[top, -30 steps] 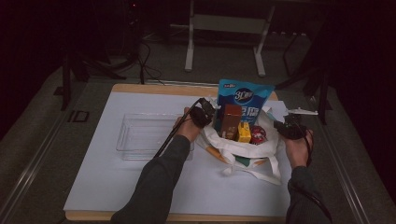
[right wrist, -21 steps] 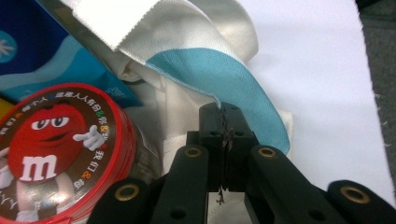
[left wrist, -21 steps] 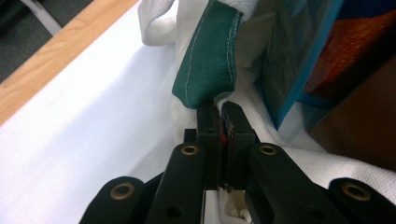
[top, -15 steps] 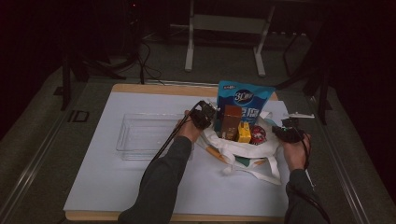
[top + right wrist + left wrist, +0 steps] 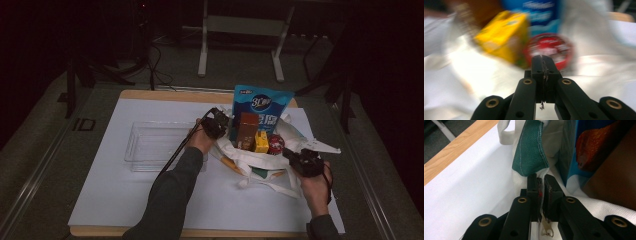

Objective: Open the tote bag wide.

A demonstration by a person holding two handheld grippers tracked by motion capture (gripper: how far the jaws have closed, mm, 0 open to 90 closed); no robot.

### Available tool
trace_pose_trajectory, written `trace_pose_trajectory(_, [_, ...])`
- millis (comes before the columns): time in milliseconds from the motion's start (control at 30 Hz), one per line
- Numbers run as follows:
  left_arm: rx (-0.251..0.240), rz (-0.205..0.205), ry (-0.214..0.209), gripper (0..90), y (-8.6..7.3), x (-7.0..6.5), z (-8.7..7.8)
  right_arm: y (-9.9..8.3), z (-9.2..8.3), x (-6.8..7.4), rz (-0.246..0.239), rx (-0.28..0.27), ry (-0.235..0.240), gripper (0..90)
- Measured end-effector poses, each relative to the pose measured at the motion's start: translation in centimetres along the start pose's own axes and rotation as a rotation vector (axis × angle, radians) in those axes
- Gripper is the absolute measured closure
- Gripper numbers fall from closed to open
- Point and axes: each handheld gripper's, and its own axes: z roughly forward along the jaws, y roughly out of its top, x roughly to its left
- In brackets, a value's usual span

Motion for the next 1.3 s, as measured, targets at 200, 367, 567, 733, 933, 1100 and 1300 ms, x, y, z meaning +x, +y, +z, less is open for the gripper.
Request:
trace_pose_trajectory(200, [-0.002,-0.005,-0.002,83.7,-0.1,0.0,-0.1,-1.7,2.1,2.2,-0.045,0.017,0.052,88.4])
trace_pose_trajectory(367, [-0.001,-0.01,-0.008,83.8,-0.2,0.1,-0.2,-3.5,4.7,2.6,-0.071,0.098,0.022,89.0])
trace_pose_trajectory(567, [-0.012,-0.014,-0.017,82.2,-0.2,0.1,-0.4,-4.9,5.8,2.6,-0.072,0.122,0.02,89.6])
trace_pose_trajectory(733, [-0.032,-0.005,-0.039,76.8,-0.2,0.2,-1.0,-5.2,5.7,2.7,-0.095,0.098,0.013,89.6])
trace_pose_trajectory(933, [-0.065,-0.006,-0.063,72.3,-0.2,0.4,-2.1,-5.3,5.7,2.8,-0.101,0.092,0.006,89.6])
trace_pose_trajectory(1100, [-0.085,0.002,-0.067,69.4,-0.2,0.4,-2.8,-5.3,5.7,2.9,-0.104,0.09,0.003,89.4])
trace_pose_trajectory(1300, [-0.157,-0.013,-0.087,67.1,-0.2,0.8,-4.6,-5.4,5.7,2.8,-0.102,0.085,0.003,89.1])
